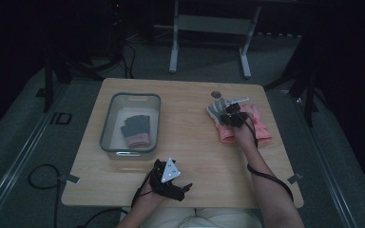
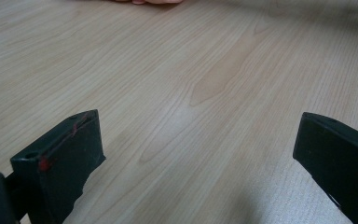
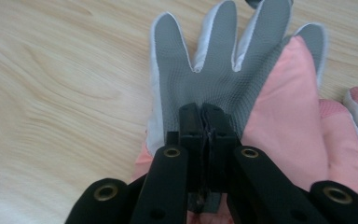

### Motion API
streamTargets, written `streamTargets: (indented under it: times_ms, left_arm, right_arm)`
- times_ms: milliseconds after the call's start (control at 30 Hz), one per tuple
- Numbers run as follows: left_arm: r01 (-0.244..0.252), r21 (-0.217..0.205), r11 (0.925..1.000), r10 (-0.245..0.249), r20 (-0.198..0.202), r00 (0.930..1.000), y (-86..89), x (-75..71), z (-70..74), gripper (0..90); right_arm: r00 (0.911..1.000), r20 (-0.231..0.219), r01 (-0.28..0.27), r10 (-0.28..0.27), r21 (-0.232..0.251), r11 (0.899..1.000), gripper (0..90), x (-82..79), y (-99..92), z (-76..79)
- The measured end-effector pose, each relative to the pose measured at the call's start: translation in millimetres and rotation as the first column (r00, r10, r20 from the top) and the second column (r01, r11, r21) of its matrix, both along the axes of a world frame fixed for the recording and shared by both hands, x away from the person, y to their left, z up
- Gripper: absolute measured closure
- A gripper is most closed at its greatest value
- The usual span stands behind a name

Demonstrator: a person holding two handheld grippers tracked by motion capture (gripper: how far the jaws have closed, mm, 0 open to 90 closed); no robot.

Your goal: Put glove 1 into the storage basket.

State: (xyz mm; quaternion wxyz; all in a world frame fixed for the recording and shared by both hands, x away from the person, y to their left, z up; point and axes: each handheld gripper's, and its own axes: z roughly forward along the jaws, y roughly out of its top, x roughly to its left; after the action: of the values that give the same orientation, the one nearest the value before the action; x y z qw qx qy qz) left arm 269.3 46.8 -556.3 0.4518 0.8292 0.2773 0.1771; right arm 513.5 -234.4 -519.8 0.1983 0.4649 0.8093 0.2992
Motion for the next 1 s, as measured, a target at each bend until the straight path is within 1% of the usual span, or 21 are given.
streamTargets:
  times_ms: [100,167,233,300,333,367,400,467,500,533,567,600,667,700,767,800,833,900,933,967,1000]
  left_arm:
    - [-0.008,-0.008,0.9999,0.008,0.005,1.0,1.8,0.3,0.6,1.1]
    - [-0.011,-0.006,0.9999,0.011,0.006,0.9999,1.6,0.5,0.0,1.1]
    - [-0.008,0.008,0.9999,0.008,0.007,0.9999,0.8,0.5,-0.8,1.1]
    - [-0.005,0.02,0.9998,0.004,0.02,0.9998,-0.5,-0.4,-0.9,1.1]
    - [-0.004,0.02,0.9998,0.003,0.02,0.9998,-0.8,-0.8,-0.6,1.1]
    - [0.0,0.009,1.0,0.0,0.022,0.9998,-0.9,-1.2,-0.3,1.1]
    - [0.001,0.006,1.0,-0.001,0.021,0.9998,-1.0,-1.4,-0.3,1.1]
    - [-0.005,0.014,0.9999,0.005,0.027,0.9996,-1.0,-1.6,-0.1,1.1]
    - [-0.004,0.013,0.9999,0.004,0.026,0.9997,-0.7,-1.6,0.0,1.1]
    - [-0.006,0.012,0.9999,0.006,0.026,0.9996,-0.1,-2.0,0.3,1.1]
    - [-0.008,0.009,0.9999,0.007,0.03,0.9995,0.5,-2.4,0.7,1.1]
    - [-0.011,0.012,0.9999,0.011,0.037,0.9993,0.6,-2.7,1.1,1.1]
    - [-0.01,0.017,0.9998,0.009,0.045,0.9989,0.8,-2.7,1.5,1.1]
    - [-0.011,0.015,0.9998,0.01,0.05,0.9987,0.9,-2.8,1.4,1.1]
    - [-0.012,0.017,0.9998,0.011,0.051,0.9987,0.4,-2.7,1.0,1.1]
    - [-0.012,0.016,0.9998,0.011,0.053,0.9985,0.2,-2.8,1.0,1.1]
    - [-0.012,0.016,0.9998,0.011,0.054,0.9985,0.1,-2.8,1.1,1.1]
    - [-0.009,0.018,0.9998,0.008,0.055,0.9985,0.1,-2.8,1.4,1.1]
    - [-0.011,0.009,0.9999,0.011,0.057,0.9983,0.5,-3.4,1.2,1.1]
    - [-0.009,0.007,0.9999,0.008,0.055,0.9985,0.9,-3.4,1.2,1.1]
    - [-0.009,0.016,0.9998,0.008,0.055,0.9984,0.7,-3.7,1.0,1.1]
  right_arm:
    - [0.9998,0.002,0.021,-0.021,0.036,0.999,87.7,-10.6,1.5,12.4]
    - [0.9991,0.013,0.038,-0.039,0.062,0.997,87.8,-20.0,2.9,23.4]
    - [0.9975,0.032,0.059,-0.063,0.097,0.994,88.0,-32.8,4.4,36.9]
    - [0.9966,0.05,0.06,-0.065,0.104,0.993,88.0,-45.5,8.2,49.2]
    - [0.9954,0.062,0.066,-0.074,0.118,0.991,88.0,-52.0,9.6,55.5]
    - [0.9953,0.064,0.064,-0.072,0.12,0.991,88.0,-56.8,11.3,60.2]
    - [0.993,0.084,0.071,-0.082,0.125,0.99,88.0,-66.3,13.3,67.7]
    - [0.9917,0.097,0.072,-0.085,0.129,0.989,87.9,-78.0,16.7,76.5]
    - [0.9883,0.109,0.093,-0.107,0.123,0.988,87.9,-84.9,18.1,80.4]
    - [0.985,0.118,0.11,-0.126,0.135,0.985,87.9,-91.0,18.8,83.4]
    - [0.9862,0.104,0.111,-0.128,0.158,0.981,87.9,-96.0,18.5,85.4]
    - [0.9851,0.095,0.125,-0.144,0.183,0.975,87.9,-101.4,18.0,86.6]
    - [0.9832,0.086,0.141,-0.161,0.195,0.971,87.9,-111.8,17.9,87.5]
    - [0.9824,0.079,0.15,-0.17,0.214,0.965,87.9,-116.6,17.5,87.0]
    - [0.9806,0.076,0.162,-0.181,0.204,0.965,87.8,-127.3,19.8,84.9]
    - [0.9787,0.077,0.171,-0.191,0.209,0.963,87.8,-131.8,20.7,82.9]
    - [0.9776,0.076,0.178,-0.196,0.202,0.963,87.8,-135.9,21.8,80.3]
    - [0.9764,0.074,0.184,-0.203,0.206,0.961,87.8,-139.1,22.4,78.1]
    - [0.9734,0.075,0.198,-0.217,0.203,0.959,87.8,-146.0,25.4,68.9]
    - [0.9725,0.065,0.206,-0.224,0.21,0.956,87.8,-147.0,25.9,65.2]
    - [0.973,0.05,0.21,-0.225,0.209,0.955,87.8,-147.2,27.4,59.9]
